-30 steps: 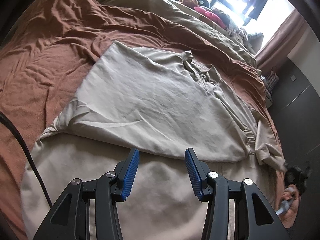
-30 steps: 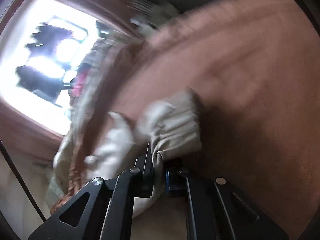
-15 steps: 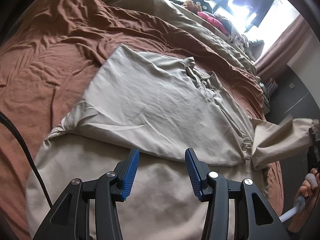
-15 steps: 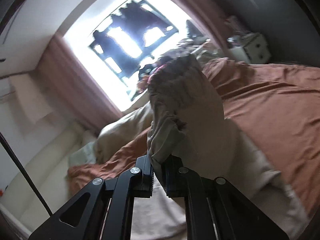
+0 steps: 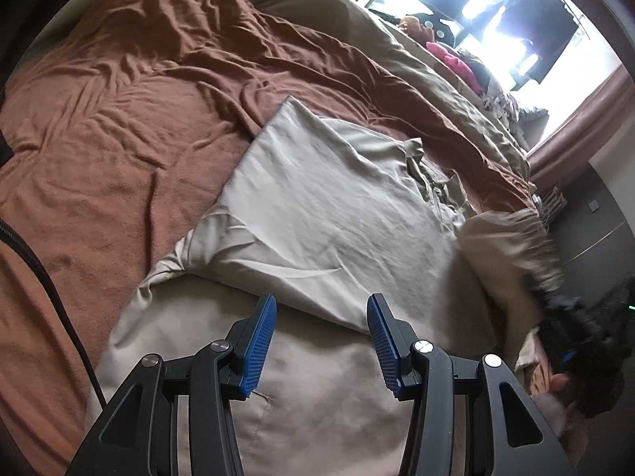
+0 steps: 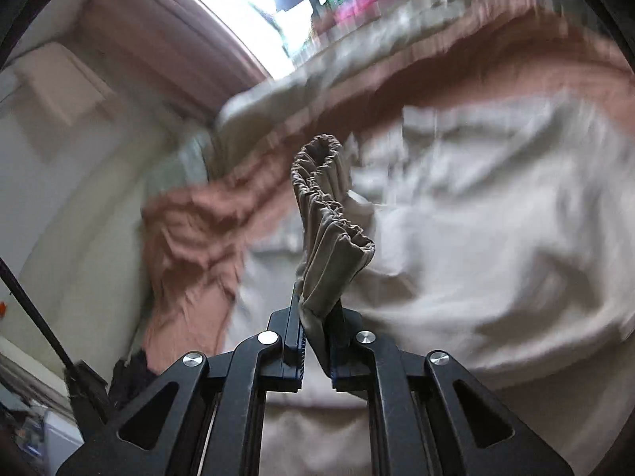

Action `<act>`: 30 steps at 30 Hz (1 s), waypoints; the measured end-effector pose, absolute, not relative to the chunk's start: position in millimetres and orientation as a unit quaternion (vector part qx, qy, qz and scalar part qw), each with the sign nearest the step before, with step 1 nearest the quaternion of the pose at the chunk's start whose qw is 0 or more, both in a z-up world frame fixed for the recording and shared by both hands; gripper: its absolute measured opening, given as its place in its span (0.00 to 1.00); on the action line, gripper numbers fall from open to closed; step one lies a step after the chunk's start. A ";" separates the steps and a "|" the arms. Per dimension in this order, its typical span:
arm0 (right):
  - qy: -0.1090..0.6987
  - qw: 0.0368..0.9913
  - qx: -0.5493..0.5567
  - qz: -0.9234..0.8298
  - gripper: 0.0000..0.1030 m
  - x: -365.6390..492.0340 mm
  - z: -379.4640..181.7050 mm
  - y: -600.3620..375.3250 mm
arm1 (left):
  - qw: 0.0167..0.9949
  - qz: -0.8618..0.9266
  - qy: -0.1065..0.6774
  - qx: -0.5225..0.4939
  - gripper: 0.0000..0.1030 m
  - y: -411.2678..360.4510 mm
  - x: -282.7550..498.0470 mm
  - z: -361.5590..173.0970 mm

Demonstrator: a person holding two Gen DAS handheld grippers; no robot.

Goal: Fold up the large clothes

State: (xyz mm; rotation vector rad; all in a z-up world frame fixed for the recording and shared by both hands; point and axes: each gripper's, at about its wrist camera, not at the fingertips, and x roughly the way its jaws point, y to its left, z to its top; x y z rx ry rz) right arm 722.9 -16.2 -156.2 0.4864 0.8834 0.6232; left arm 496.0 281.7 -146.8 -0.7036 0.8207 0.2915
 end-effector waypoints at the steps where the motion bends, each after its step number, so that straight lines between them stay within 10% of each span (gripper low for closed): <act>1: 0.433 0.820 0.235 0.291 0.13 733.8 -155.7 -15.9 | 0.847 0.138 0.391 -0.332 0.48 281.3 495.7 -146.9; 3: 0.440 0.811 0.249 0.295 0.16 736.0 -159.5 -24.0 | 0.847 0.132 0.397 -0.328 0.49 279.0 497.1 -148.1; 7: 0.412 0.815 0.279 0.297 0.71 743.7 -131.6 -57.1 | 0.850 0.113 0.399 -0.325 0.63 272.3 500.4 -146.4; 11: 0.402 0.821 0.289 0.284 0.71 721.9 -117.8 -101.5 | 0.861 0.097 0.393 -0.307 0.78 253.7 505.7 -138.4; 30: 0.357 0.804 0.455 0.135 0.71 701.8 -162.6 -293.6 | 0.835 0.060 0.493 -0.236 0.79 179.7 608.1 -185.1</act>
